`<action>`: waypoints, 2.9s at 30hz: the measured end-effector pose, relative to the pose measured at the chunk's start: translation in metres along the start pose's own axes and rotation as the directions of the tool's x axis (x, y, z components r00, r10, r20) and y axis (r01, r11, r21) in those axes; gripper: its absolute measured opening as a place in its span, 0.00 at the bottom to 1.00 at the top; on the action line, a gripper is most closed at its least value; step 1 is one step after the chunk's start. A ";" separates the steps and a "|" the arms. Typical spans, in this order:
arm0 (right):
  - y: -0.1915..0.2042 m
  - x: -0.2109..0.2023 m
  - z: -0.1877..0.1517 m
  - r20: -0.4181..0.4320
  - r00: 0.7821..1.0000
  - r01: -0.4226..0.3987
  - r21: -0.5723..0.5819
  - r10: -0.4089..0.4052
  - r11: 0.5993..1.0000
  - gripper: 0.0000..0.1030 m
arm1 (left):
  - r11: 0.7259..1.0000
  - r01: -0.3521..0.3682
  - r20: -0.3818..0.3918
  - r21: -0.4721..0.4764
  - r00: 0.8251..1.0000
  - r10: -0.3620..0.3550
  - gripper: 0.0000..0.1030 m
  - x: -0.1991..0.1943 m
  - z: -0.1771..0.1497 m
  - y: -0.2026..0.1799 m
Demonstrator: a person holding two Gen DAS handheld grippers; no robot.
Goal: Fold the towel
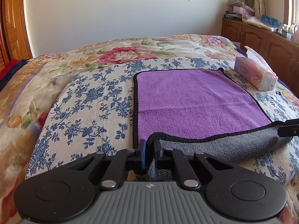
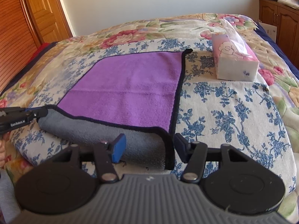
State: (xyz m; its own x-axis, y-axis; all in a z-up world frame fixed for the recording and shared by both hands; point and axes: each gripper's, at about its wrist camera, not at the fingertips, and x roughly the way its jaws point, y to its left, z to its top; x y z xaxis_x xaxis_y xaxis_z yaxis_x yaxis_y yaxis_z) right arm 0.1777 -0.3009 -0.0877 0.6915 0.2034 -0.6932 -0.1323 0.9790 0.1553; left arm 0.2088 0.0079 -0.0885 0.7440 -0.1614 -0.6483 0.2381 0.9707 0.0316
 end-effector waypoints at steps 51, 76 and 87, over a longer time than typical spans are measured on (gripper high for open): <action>0.002 -0.013 0.028 0.200 0.979 -0.014 -0.075 0.029 0.997 0.03 | 0.998 0.028 0.157 -0.055 0.987 -0.019 0.05 -0.030 0.024 0.004; 0.002 -0.010 0.045 0.272 0.961 -0.015 -0.109 0.044 0.994 0.03 | 0.998 0.033 0.195 -0.047 0.981 -0.024 0.05 -0.024 0.044 0.002; -0.001 -0.006 0.055 0.295 0.954 -0.012 -0.124 0.048 0.992 0.03 | 0.999 0.029 0.205 -0.041 0.979 -0.020 0.05 -0.018 0.053 0.001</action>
State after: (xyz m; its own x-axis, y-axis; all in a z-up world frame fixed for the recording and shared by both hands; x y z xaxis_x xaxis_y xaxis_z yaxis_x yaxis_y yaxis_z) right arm 0.2126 -0.3041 -0.0454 0.8631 0.2367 -0.4461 -0.2276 0.9709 0.0748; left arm 0.2288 0.0025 -0.0364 0.8510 -0.2142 -0.4795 0.2339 0.9721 -0.0191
